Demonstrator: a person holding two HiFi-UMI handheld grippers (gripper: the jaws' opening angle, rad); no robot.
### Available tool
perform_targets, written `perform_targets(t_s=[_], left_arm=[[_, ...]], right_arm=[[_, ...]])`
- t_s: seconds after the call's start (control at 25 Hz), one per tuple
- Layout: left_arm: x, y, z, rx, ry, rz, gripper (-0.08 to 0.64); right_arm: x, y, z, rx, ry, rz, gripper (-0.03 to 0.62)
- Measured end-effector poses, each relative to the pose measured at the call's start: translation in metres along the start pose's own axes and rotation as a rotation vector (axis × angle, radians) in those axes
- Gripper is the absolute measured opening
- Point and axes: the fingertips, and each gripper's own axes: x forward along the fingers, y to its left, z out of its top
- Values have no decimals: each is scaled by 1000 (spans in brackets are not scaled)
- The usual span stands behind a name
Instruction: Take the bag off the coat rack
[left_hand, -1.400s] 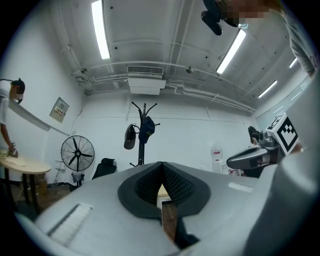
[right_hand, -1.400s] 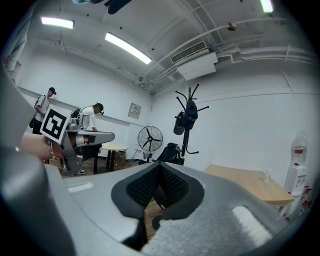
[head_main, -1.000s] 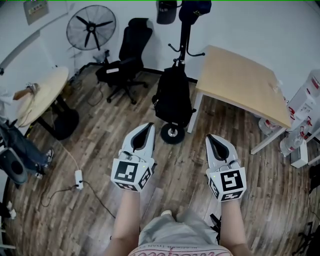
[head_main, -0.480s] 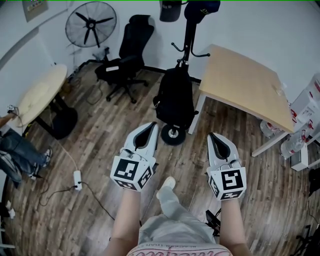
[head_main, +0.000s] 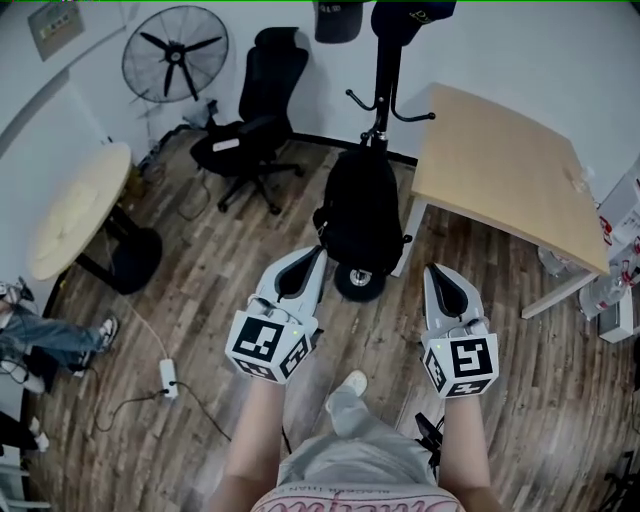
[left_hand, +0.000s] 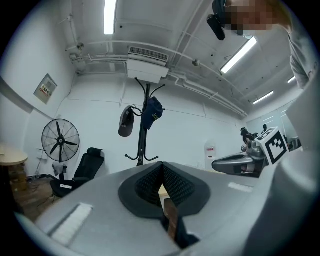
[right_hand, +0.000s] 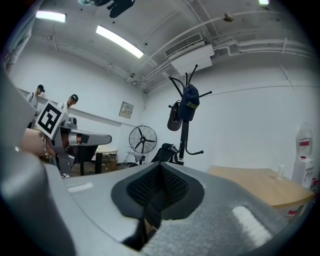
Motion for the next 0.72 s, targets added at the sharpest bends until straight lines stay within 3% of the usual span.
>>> perform_targets(t_s=[0.24, 0.56, 0.72], left_arm=[[60, 43, -14, 18, 48, -22, 16], [131, 74, -43, 143, 145, -91, 17], [156, 79, -54, 114, 150, -95, 18]], right_arm=[[64, -26, -8, 39, 8, -52, 2], [129, -46, -28, 43, 33, -39, 3], [141, -56, -38, 58, 62, -20, 5]])
